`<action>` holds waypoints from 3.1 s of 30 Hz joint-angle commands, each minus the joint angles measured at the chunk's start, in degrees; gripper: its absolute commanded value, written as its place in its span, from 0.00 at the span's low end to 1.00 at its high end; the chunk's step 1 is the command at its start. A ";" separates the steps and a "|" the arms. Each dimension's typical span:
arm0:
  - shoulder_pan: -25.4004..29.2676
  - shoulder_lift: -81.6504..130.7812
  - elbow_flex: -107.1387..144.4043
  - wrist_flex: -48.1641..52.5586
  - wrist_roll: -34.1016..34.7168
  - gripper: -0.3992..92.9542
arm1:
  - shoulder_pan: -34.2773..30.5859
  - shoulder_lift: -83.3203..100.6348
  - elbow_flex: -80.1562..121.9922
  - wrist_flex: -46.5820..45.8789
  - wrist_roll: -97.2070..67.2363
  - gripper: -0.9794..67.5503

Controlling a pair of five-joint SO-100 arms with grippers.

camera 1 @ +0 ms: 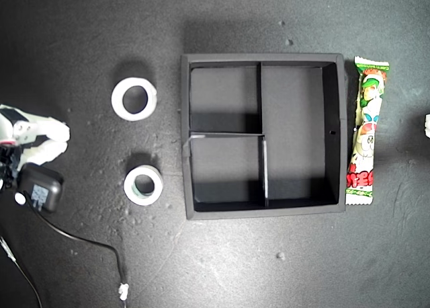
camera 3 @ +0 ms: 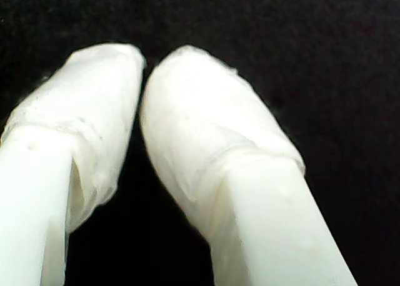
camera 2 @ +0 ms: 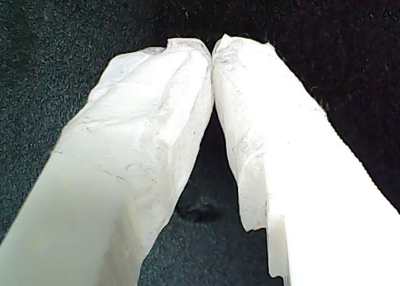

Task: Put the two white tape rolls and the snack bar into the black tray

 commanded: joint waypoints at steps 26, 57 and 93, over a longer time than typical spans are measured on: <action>2.64 2.72 -10.11 -26.37 14.85 0.12 | -9.23 -0.18 0.70 -18.90 -8.61 0.01; -8.44 -72.07 -41.40 -41.75 21.01 0.19 | -13.18 -0.18 0.62 -38.58 0.62 0.01; -12.22 -84.90 -85.69 -12.13 26.02 0.01 | -2.37 -0.18 -2.02 -39.46 15.91 0.01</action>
